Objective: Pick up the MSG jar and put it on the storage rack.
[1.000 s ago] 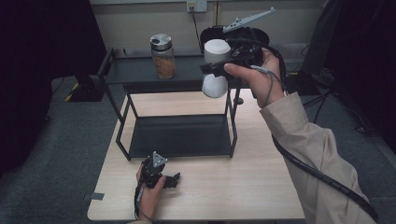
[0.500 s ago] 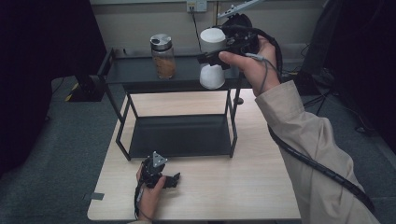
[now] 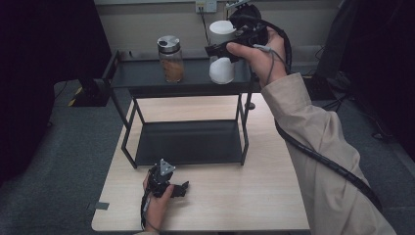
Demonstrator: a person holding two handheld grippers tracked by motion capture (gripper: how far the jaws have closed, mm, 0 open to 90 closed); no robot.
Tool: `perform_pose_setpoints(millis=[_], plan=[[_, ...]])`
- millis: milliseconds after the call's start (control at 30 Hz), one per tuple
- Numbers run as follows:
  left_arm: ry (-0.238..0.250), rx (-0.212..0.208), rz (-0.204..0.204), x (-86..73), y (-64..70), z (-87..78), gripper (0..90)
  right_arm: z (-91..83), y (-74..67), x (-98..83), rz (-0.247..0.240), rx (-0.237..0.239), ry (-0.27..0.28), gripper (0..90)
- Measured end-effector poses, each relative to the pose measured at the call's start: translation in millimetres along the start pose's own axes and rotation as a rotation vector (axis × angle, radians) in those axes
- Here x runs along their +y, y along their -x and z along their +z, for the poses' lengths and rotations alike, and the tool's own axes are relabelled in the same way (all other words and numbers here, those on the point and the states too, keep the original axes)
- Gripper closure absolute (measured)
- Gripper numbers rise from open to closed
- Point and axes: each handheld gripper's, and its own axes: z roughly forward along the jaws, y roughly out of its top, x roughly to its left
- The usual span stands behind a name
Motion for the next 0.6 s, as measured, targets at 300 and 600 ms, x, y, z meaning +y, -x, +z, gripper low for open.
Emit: perform_pose_setpoints(millis=[300,600], plan=[[0.0,0.0,0.0,0.0,0.0,0.0,0.0,12.9,2.8,8.5,0.011,-0.016,-0.004,34.3],[0.0,0.0,0.0,0.0,0.0,0.0,0.0,26.5,6.4,10.3,0.025,-0.026,-0.009,34.3]])
